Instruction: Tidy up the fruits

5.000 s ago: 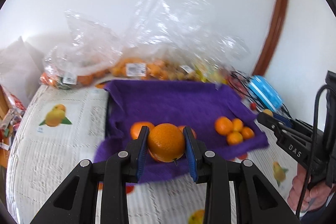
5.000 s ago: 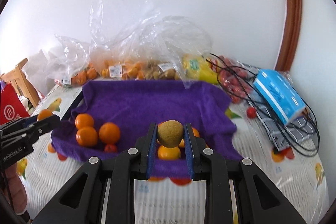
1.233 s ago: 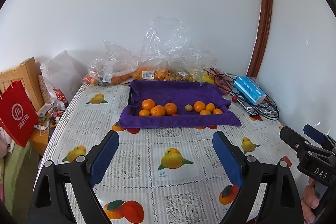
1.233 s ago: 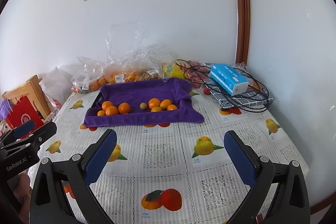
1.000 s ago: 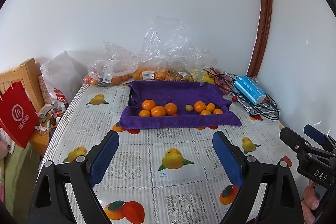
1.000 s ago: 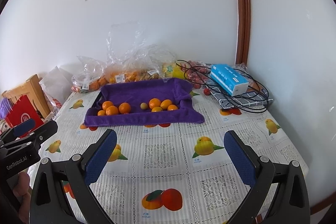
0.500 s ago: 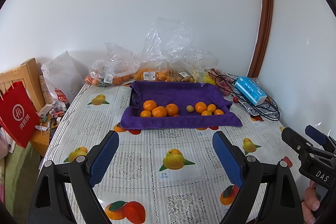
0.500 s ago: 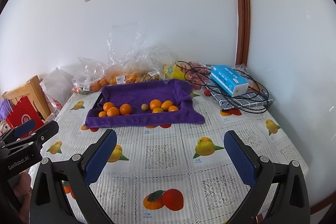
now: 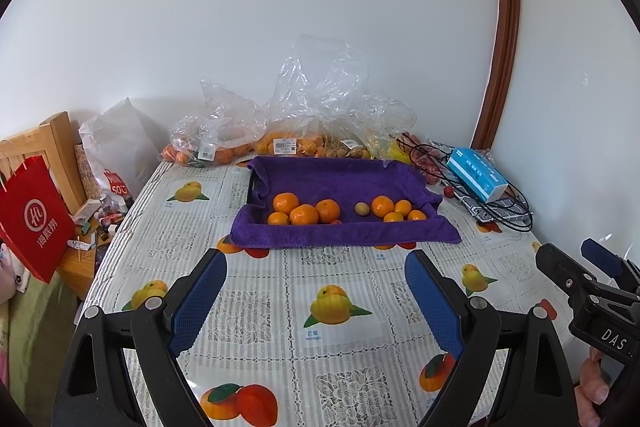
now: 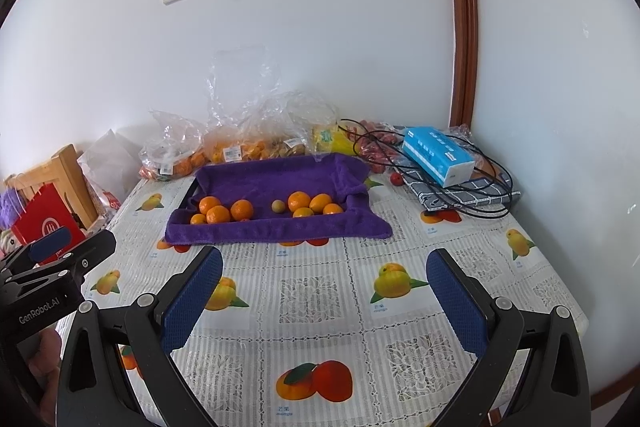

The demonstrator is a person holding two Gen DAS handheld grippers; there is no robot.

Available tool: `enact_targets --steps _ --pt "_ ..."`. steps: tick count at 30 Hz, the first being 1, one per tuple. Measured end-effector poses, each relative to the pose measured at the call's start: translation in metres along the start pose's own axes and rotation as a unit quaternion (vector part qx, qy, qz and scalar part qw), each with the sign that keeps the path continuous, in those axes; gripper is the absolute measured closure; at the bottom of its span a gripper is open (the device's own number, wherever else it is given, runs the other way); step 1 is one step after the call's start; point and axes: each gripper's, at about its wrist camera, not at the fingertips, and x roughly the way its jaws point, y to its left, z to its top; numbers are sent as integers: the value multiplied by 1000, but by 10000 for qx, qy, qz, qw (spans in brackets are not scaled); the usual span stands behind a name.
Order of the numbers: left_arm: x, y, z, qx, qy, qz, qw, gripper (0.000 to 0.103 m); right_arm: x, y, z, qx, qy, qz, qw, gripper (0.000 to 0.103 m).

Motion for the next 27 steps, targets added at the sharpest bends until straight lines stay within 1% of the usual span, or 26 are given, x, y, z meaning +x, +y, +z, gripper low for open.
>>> enact_targets --steps 27 --pt "-3 0 2 -41 -24 43 10000 13 -2 1 1 19 -43 21 10000 2"
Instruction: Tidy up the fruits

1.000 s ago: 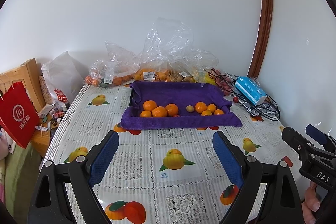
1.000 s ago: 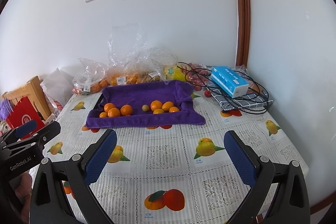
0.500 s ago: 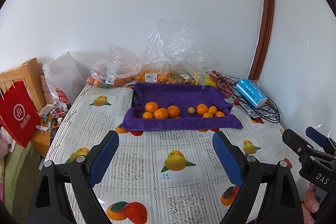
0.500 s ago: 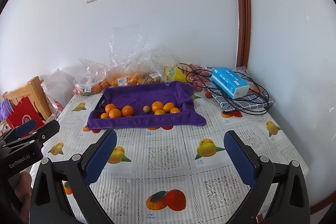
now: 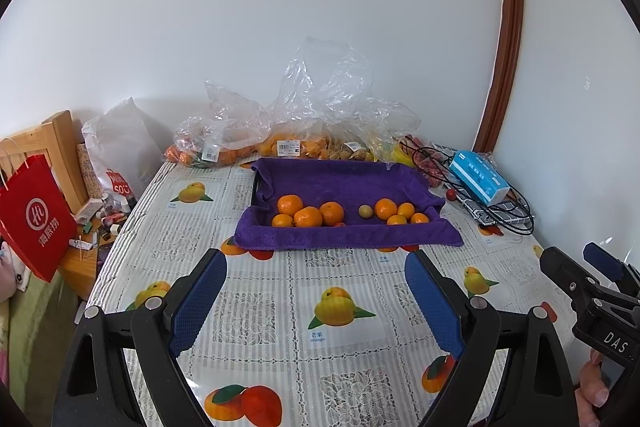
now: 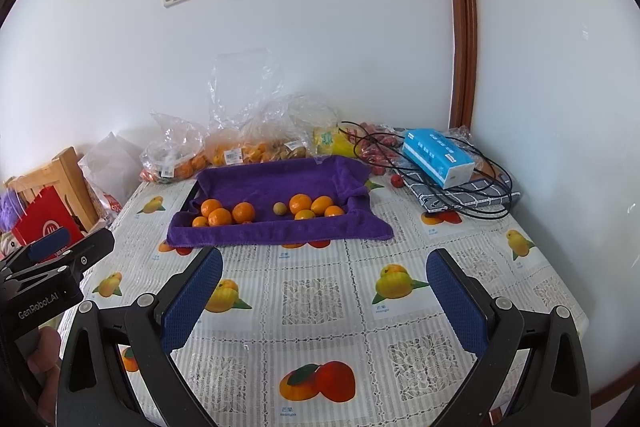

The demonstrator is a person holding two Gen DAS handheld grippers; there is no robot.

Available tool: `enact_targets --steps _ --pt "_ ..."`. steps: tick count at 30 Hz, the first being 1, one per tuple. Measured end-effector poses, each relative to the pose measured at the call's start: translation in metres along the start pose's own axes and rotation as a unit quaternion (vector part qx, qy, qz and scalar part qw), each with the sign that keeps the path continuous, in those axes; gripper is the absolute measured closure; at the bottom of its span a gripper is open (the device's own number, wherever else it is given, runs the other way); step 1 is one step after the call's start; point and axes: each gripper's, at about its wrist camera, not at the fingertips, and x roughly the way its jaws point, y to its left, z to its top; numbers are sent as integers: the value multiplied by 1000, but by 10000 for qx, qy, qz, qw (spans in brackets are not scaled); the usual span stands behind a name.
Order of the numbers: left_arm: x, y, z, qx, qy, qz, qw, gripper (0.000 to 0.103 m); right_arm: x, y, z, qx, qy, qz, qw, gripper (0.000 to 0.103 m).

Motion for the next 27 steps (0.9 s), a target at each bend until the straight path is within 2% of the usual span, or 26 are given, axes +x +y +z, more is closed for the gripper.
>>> enact_targets --steps 27 --pt "-1 -1 2 3 -22 -18 10000 13 -2 1 2 -7 -35 -8 10000 2"
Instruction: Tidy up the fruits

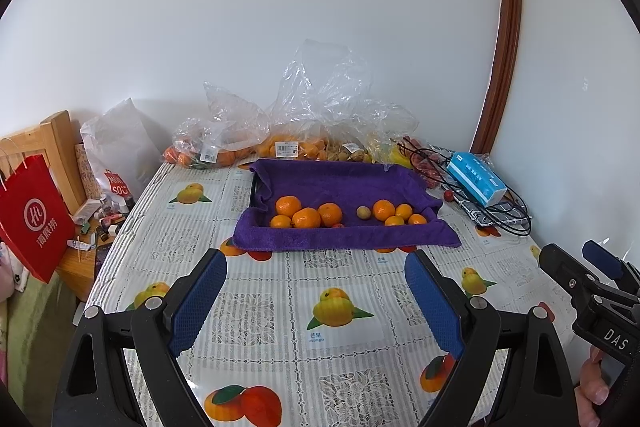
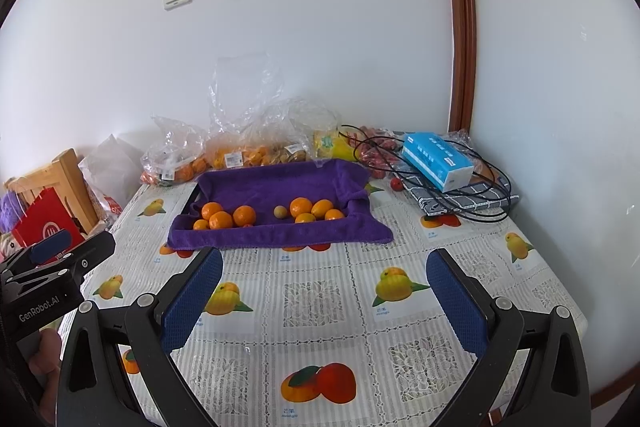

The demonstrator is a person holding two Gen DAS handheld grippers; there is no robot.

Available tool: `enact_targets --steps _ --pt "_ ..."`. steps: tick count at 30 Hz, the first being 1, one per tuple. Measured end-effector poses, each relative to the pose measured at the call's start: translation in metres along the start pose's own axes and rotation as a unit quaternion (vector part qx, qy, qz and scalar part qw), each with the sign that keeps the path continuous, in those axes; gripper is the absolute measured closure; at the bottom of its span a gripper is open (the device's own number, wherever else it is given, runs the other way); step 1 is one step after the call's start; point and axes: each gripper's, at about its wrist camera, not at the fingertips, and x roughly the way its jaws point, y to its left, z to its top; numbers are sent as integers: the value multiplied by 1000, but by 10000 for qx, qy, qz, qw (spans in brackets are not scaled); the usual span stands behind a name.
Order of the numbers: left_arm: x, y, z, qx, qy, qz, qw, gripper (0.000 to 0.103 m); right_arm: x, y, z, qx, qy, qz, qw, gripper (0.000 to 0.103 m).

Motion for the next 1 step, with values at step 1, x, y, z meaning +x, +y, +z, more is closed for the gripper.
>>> enact_targets --steps 1 --pt "-1 0 0 10 -19 0 10000 13 0 0 1 4 2 4 10000 2"
